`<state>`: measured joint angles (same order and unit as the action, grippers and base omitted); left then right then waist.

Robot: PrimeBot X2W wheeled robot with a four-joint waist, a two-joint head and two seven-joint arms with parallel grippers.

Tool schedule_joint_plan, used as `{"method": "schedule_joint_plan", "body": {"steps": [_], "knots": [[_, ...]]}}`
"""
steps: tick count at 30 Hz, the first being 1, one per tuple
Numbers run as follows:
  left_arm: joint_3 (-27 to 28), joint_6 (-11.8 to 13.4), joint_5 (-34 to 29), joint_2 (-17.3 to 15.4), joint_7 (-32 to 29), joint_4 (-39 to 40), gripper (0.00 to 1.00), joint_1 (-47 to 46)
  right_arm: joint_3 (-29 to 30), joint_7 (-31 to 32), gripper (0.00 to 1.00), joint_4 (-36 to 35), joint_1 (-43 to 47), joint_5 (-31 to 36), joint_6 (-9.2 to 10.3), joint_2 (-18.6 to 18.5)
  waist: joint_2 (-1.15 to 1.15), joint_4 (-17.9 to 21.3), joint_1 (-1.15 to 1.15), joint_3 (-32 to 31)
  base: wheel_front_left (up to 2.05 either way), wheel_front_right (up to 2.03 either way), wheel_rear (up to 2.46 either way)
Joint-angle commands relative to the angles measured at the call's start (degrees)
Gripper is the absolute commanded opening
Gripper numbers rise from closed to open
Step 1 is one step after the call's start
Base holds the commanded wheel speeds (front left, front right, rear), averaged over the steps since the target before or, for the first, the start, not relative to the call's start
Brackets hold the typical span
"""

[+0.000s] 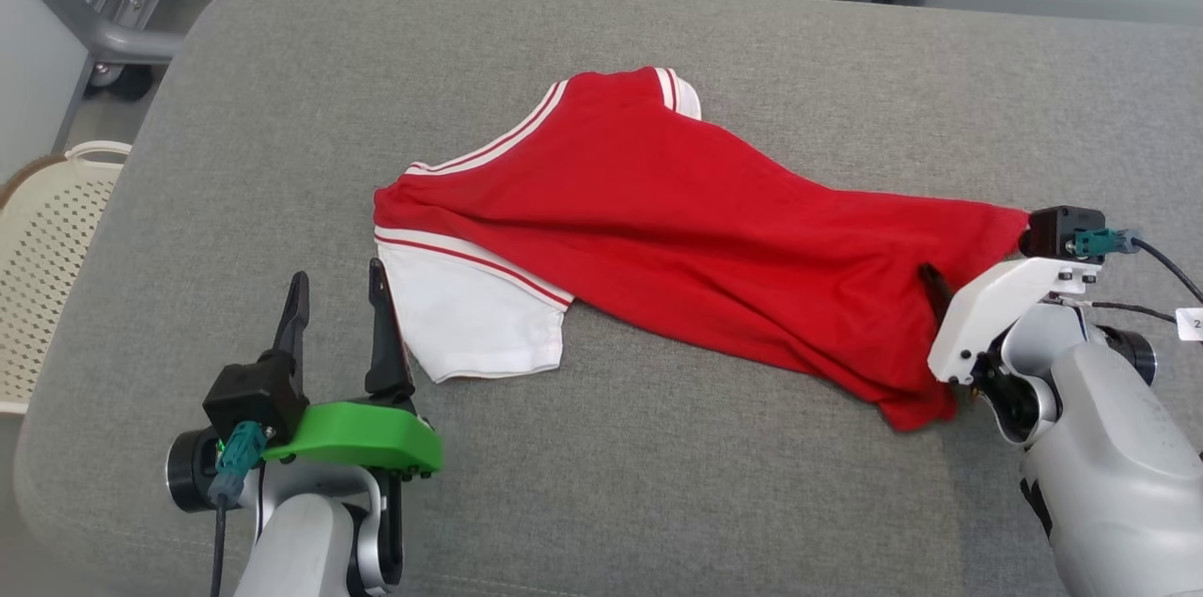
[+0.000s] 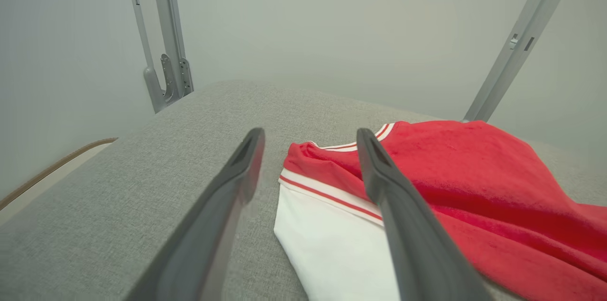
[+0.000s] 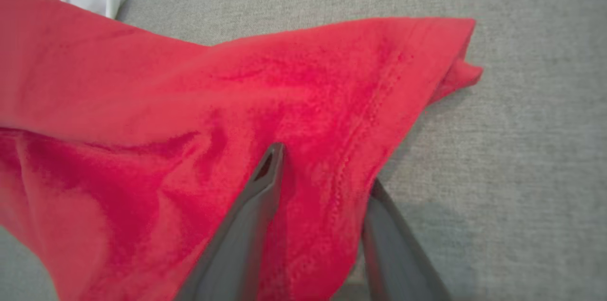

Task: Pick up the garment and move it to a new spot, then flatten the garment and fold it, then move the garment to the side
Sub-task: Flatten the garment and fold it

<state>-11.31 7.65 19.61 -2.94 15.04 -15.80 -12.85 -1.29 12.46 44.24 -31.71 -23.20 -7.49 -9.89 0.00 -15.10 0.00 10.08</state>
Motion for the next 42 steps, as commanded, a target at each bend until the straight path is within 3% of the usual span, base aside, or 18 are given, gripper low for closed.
{"method": "schedule_joint_plan", "body": {"steps": [1, 8, 17, 22, 29, 42], "knots": [[0.03, 0.41, -0.03, -0.01, 0.14, 0.18, 1.00, 1.02, -0.44, -1.32, 0.00, -0.02, -0.87, 0.38, 0.00, -0.77, 0.00, -0.23, 0.00, -0.21, 0.00, 0.00, 0.00], [-0.01, 0.47, 0.07, 0.00, 0.14, 0.74, 1.00, 2.25, -4.11, -8.45, 0.00, -2.96, -3.55, -2.07, 0.00, -2.86, 0.00, 0.83, 0.00, -1.26, 0.00, 0.00, 0.00], [-0.86, 0.97, 0.53, -0.01, 0.14, 1.89, 1.00, 3.19, -7.18, -11.84, 0.00, -10.66, -6.67, -6.35, 0.00, -5.30, 0.00, 2.18, 0.00, -2.27, 0.00, 0.00, 0.00], [-1.44, 0.80, 0.69, -0.01, 0.14, 2.16, 1.00, 3.04, -8.28, -12.56, 0.00, -11.66, -9.43, -4.62, 0.00, -6.94, 0.00, 1.94, 0.00, -1.95, 0.00, 0.00, 0.00], [-2.49, 0.80, 0.85, 0.00, 0.14, 2.53, 1.00, 1.86, -6.46, -15.18, 0.00, -6.89, -15.33, 0.07, 0.00, -7.99, 0.00, 0.64, 0.00, -0.38, 0.00, 0.00, 0.00], [-5.78, 1.00, 2.14, 0.00, 0.14, 3.88, 1.00, -1.48, -8.16, -23.56, 0.00, 11.74, -28.54, 10.24, 0.00, -10.54, 0.00, -3.71, 0.00, 5.03, 0.00, 0.00, 0.00]]}}
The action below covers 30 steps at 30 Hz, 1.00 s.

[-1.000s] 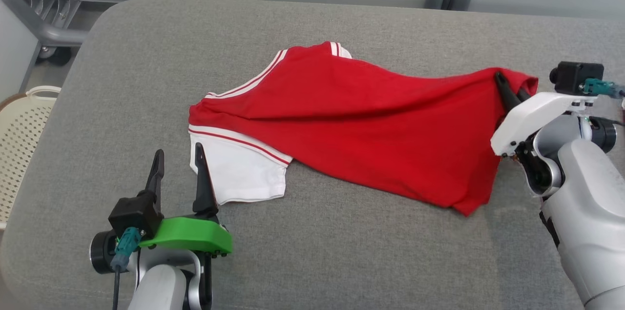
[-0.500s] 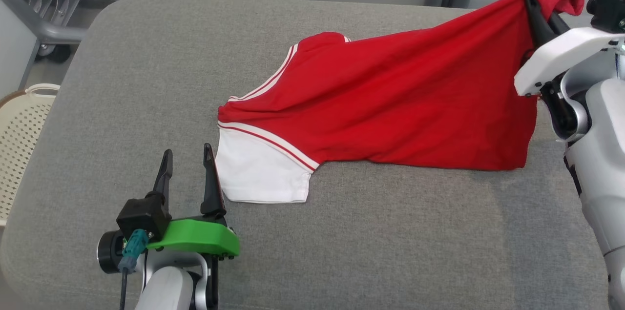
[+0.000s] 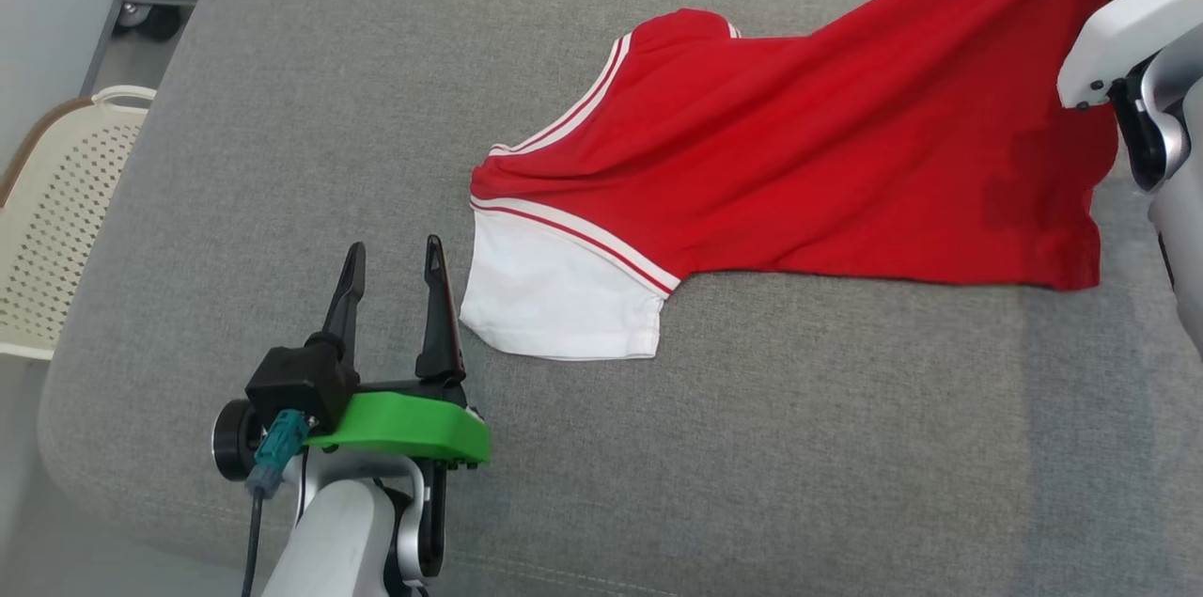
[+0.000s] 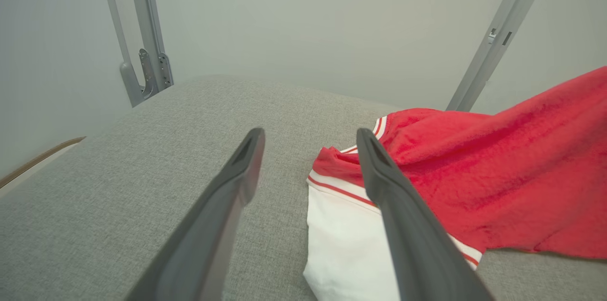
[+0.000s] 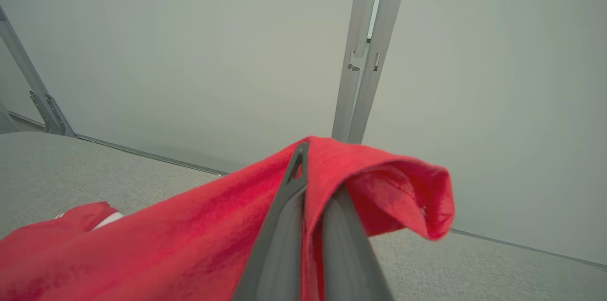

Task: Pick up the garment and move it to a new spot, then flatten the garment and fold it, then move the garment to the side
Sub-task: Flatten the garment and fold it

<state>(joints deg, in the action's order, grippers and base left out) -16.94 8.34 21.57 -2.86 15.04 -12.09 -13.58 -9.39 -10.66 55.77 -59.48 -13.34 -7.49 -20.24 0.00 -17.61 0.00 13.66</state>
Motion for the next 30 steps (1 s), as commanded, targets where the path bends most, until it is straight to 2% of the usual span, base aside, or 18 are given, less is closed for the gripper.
{"method": "schedule_joint_plan", "body": {"steps": [1, 2, 3, 11, 19, 30], "knots": [[-0.34, 0.37, 0.27, -0.08, 0.14, 0.37, 1.00, -1.07, -0.01, -1.06, 0.11, 1.36, -1.72, 0.86, 0.00, -0.22, 0.00, -1.39, 0.00, 1.83, 0.00, 0.00, 0.00], [-0.55, 0.37, 0.30, -0.08, 0.14, 0.48, 1.00, -1.31, 0.37, -1.45, 0.36, 2.78, -2.47, 1.22, 0.00, -0.20, 0.00, -1.58, 0.00, 2.18, 0.00, 0.00, 0.00], [-0.76, 0.47, 0.33, -0.07, 0.14, 0.52, 1.00, -1.44, 0.63, -1.88, 1.00, 4.10, -3.11, 1.63, 0.00, -0.06, 0.00, -1.72, 0.00, 2.48, 0.00, 0.00, 0.00], [-1.46, 1.00, 0.06, -0.08, 0.14, 0.60, 1.00, -1.60, 2.97, -4.20, 1.00, 11.42, -5.34, 3.88, 0.01, 0.84, 0.00, -0.74, 0.00, 3.14, 0.00, 0.00, 0.00], [-0.62, 0.70, -0.90, -0.09, 0.14, 0.54, 1.00, -1.34, 3.99, -4.55, 1.00, 11.92, -4.88, 3.03, 0.01, 0.05, 0.00, 2.96, 0.00, 2.32, 0.00, 0.00, 0.00], [0.27, 0.06, -1.86, -0.11, 0.14, -0.28, 1.00, -0.67, 1.28, -3.97, 1.00, 13.70, -3.03, 0.07, 0.01, 0.75, 0.00, 6.97, 0.00, 0.20, 0.00, 0.00, 0.00]]}}
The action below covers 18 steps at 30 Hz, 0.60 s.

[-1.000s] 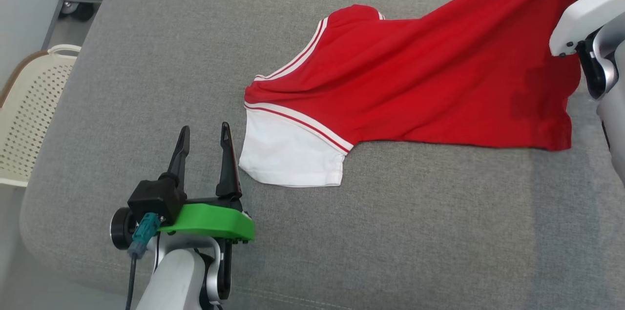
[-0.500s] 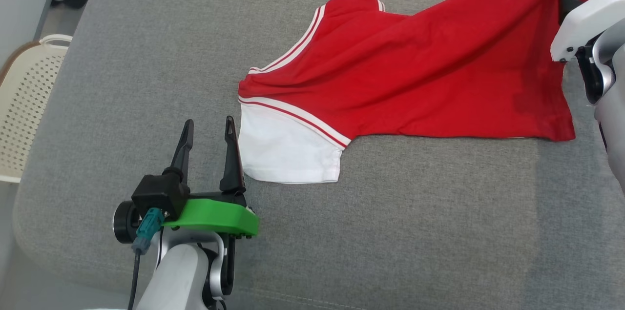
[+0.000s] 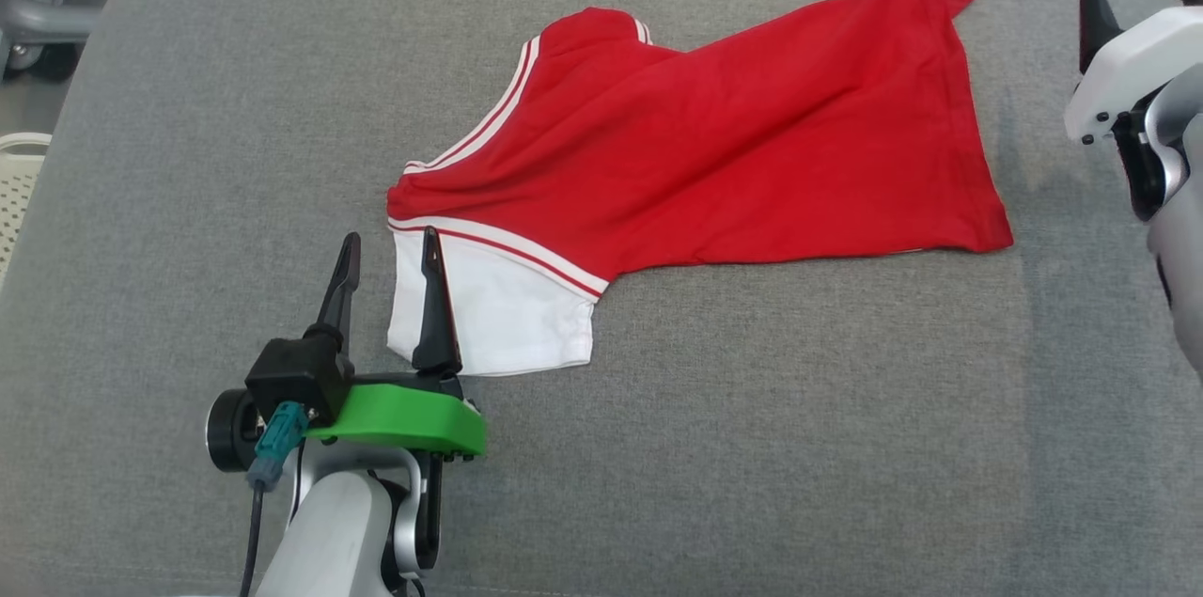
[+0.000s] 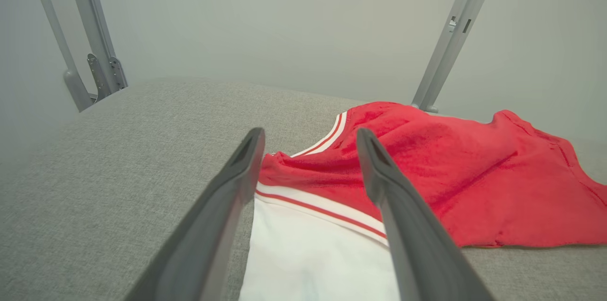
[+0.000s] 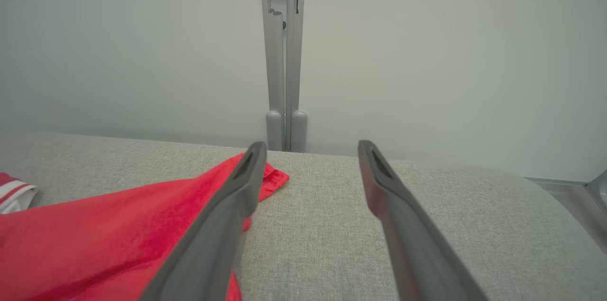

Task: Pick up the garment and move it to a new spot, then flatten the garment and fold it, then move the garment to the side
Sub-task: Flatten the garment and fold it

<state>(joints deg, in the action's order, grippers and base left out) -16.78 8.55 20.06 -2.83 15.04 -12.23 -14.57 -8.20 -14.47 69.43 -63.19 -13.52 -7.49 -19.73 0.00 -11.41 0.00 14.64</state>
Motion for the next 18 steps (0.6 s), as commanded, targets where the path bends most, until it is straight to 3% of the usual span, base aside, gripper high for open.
{"method": "schedule_joint_plan", "body": {"steps": [1, 10, 18], "knots": [[0.23, -0.10, -0.44, -0.14, 0.14, -0.15, 1.00, 0.57, -0.34, -0.23, 1.00, -0.45, 1.43, -0.70, 0.00, 0.47, 0.00, 1.09, 0.00, -1.15, 0.00, 0.00, 0.00], [1.18, -0.10, -0.99, -0.13, 0.14, 0.23, 1.00, 2.57, -2.81, -0.70, 1.00, -9.11, 13.56, -12.85, 0.01, 0.21, 0.00, 3.88, 0.00, -4.12, 0.00, 0.00, 0.00], [0.91, -0.38, -1.13, -0.14, 0.14, 0.61, 1.00, 2.70, -4.81, 0.18, 1.00, -13.71, 23.10, -19.54, 0.00, 0.10, 0.00, 4.03, 0.00, -3.98, 0.00, 0.00, 0.00]]}}
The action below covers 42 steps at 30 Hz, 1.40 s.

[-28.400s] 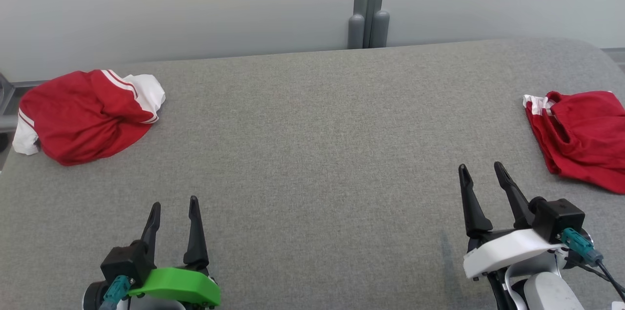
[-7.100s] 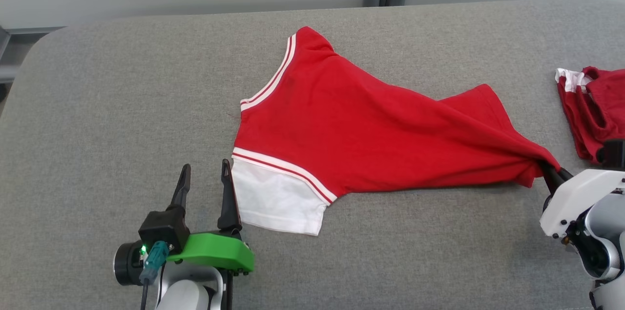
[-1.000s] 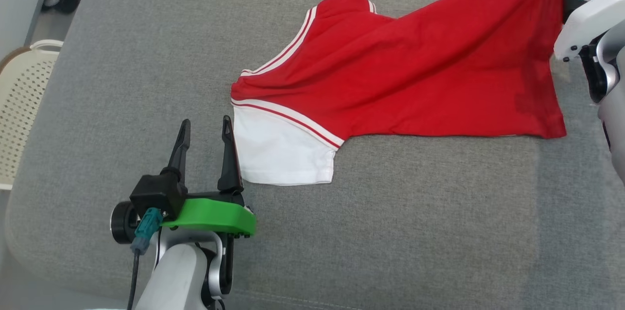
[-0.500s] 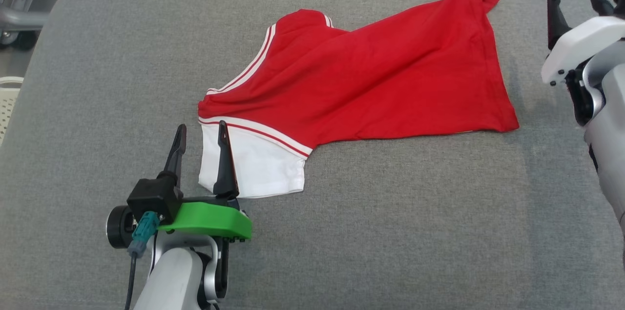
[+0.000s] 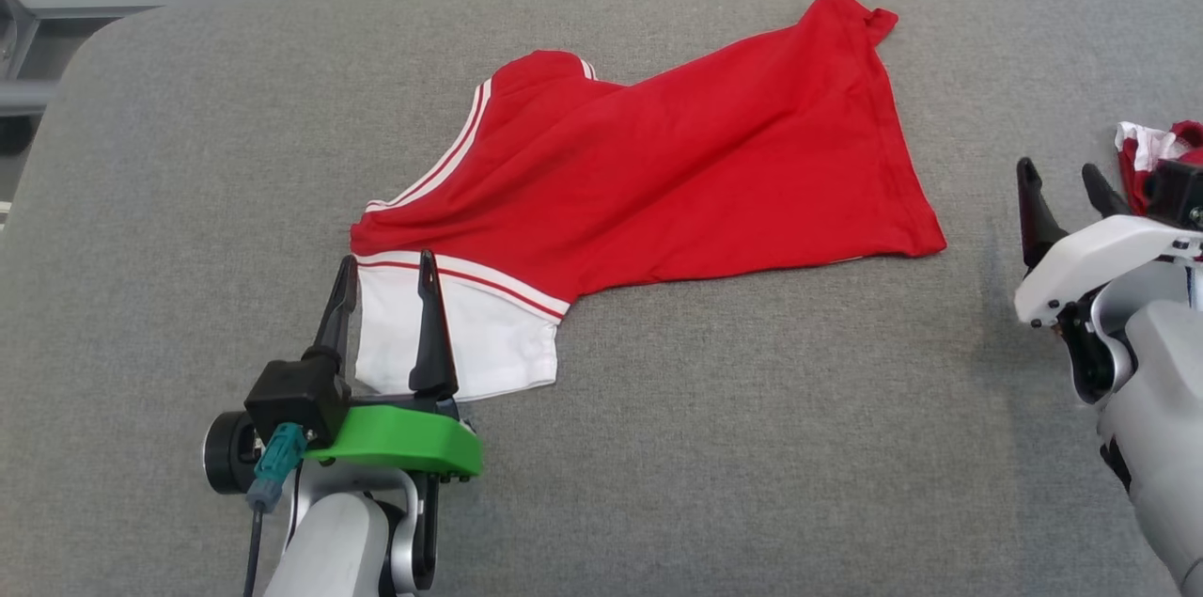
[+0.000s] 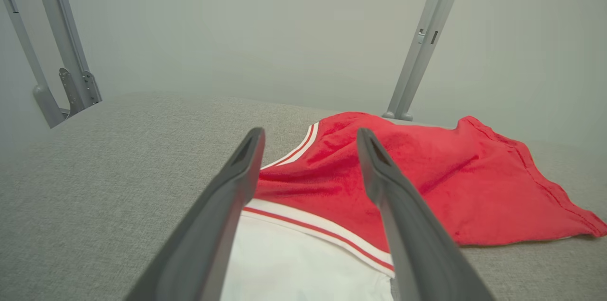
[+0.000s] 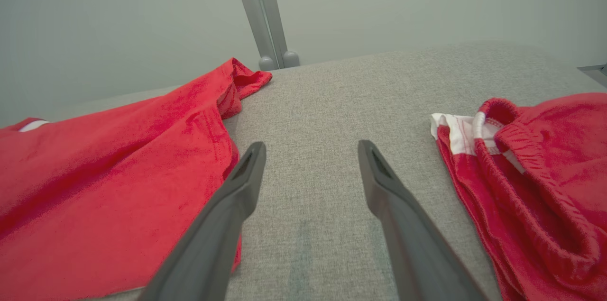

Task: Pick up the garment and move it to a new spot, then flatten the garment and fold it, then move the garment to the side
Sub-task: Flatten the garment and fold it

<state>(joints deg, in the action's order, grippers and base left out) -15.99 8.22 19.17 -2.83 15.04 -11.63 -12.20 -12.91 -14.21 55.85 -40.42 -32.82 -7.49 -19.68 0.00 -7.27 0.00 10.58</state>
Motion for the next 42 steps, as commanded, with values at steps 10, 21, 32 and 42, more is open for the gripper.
{"method": "schedule_joint_plan", "body": {"steps": [10, 21, 32, 42], "knots": [[0.34, 0.31, 0.21, -0.14, 0.14, -0.47, 1.00, 1.24, -1.44, -0.02, 1.00, -2.09, 5.07, -3.47, 0.00, 2.13, 0.00, -1.67, 0.00, -0.03, 0.00, 0.00, 0.00], [-0.15, 0.25, 0.59, -0.13, 0.14, -0.74, 1.00, 1.15, -1.68, 2.43, 1.00, 6.34, 2.76, -3.49, 0.00, 4.89, 0.00, -5.02, 0.00, 0.24, 0.00, 0.00, 0.00], [0.01, 0.23, 0.31, -0.13, 0.14, -0.81, 1.00, 1.56, -1.22, 2.15, 0.18, 13.86, -1.09, -2.73, 0.00, 6.59, 0.00, -6.26, 0.00, 0.51, 0.00, 0.00, 0.00], [0.51, 0.56, 0.20, -0.13, 0.14, -0.81, 1.00, 2.22, -0.43, -0.24, 0.00, 14.68, -1.67, -2.46, 0.01, 6.44, 0.00, -3.37, 0.00, -0.54, 0.00, 0.00, 0.00]]}}
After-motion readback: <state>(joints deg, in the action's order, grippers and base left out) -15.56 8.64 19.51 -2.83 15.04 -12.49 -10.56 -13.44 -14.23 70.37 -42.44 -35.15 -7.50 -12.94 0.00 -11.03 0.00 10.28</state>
